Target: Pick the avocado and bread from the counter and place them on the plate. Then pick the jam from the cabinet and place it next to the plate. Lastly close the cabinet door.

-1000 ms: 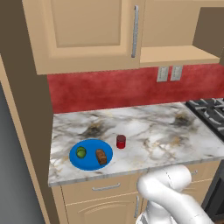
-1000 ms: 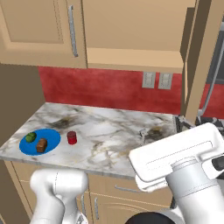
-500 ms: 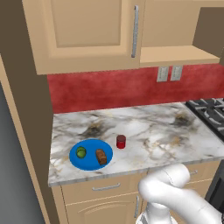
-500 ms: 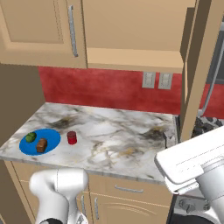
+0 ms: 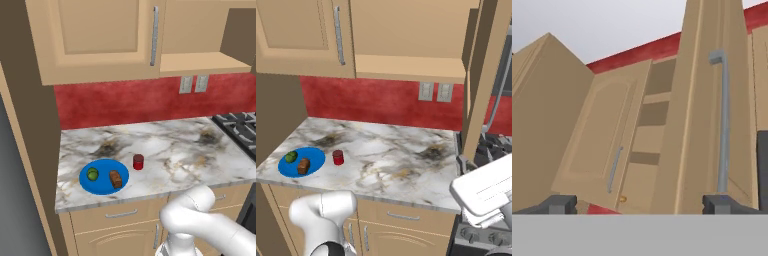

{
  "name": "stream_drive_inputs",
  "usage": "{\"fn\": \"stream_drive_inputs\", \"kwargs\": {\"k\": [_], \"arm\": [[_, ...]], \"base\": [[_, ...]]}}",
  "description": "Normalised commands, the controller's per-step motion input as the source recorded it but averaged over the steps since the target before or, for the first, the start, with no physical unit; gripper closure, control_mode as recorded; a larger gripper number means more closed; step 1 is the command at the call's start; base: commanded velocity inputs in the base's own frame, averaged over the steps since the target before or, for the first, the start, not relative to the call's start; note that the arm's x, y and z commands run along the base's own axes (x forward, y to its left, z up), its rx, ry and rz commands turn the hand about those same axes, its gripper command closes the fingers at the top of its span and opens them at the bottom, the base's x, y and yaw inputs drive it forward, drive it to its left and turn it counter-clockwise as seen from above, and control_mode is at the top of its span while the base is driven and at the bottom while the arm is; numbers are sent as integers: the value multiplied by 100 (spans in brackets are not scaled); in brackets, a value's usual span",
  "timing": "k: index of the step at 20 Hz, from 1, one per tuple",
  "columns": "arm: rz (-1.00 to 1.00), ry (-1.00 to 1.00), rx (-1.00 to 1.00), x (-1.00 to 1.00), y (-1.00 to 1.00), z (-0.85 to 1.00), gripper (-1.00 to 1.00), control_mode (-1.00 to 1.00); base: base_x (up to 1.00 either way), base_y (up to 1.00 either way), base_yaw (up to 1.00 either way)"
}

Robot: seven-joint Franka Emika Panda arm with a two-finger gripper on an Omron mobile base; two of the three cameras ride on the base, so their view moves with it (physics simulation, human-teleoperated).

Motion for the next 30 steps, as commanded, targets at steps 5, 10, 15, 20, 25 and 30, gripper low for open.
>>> {"fn": "stream_drive_inputs", "kwargs": {"k": [5,10,15,20,25,30], "arm": [[0,4,0,6,-17,-33,-100,-100],[0,4,0,14,-15,-16,-100,-100],[0,3,0,22,-25,-1,-100,-100],[0,8,2,30,-35,0,-100,-100],[0,11,1,41,-21,-3,-100,-100],[0,13,0,70,7,-29,-100,-100]], "base": [[0,0,0],[0,0,0],[0,0,0],[0,0,0],[0,0,0],[0,0,0]]}}
